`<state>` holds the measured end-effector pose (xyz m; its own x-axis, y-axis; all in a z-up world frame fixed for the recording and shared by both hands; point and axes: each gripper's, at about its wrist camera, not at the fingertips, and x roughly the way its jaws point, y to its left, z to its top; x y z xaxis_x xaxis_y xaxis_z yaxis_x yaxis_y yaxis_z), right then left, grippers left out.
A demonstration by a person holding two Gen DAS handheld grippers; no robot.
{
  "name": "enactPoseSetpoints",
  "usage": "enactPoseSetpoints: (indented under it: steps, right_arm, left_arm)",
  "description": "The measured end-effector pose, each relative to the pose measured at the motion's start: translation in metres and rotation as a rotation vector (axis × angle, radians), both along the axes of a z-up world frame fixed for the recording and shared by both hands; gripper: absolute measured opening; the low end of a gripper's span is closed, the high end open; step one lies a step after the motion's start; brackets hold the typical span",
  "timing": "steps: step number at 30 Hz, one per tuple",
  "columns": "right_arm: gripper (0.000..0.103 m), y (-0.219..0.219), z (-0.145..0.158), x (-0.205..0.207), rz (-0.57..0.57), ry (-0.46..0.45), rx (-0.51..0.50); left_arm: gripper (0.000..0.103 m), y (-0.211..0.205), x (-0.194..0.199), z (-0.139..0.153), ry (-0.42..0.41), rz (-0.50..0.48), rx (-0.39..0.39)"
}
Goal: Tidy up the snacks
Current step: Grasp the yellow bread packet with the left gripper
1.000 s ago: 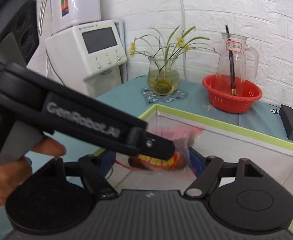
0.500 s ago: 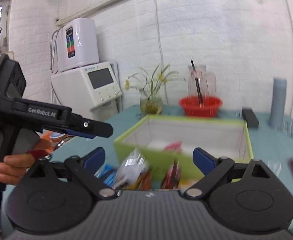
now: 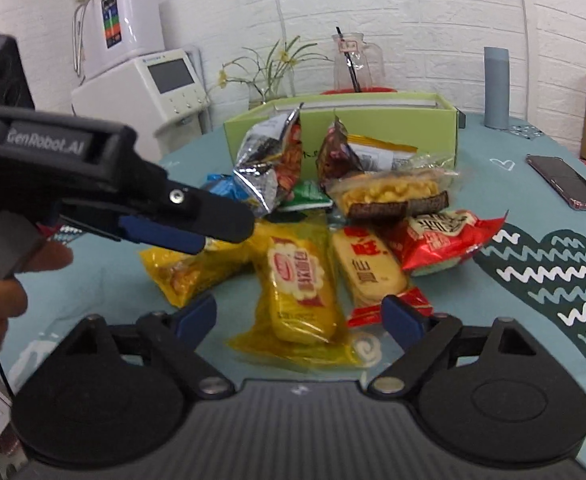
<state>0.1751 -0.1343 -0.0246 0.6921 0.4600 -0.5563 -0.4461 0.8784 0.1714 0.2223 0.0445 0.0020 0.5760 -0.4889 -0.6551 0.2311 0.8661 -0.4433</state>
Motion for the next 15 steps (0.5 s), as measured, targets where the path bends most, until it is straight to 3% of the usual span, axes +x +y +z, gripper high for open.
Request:
enactPoseSetpoints:
  steps: [4,6,10,15]
  right_arm:
    - [0.085,0.0,-0.006,0.005,0.015,0.024,0.013]
    - [0.075,0.002,-0.004,0.009,0.037,0.018,0.022]
    - [0.057,0.007,-0.001,-0.002,0.066,-0.021,-0.037]
    - [0.056,0.003,0.002,-0.031,0.101,-0.011,-0.047]
  left_arm:
    - [0.047,-0.017,0.015,-0.017,0.064,0.017,0.037]
    - [0.036,-0.017,0.022,-0.026,0.1,0.019,0.008]
    - [0.032,-0.014,0.011,-0.027,0.112,0.024,-0.012]
    - [0.033,-0.014,-0.015,-0.028,0.146,-0.018,-0.041]
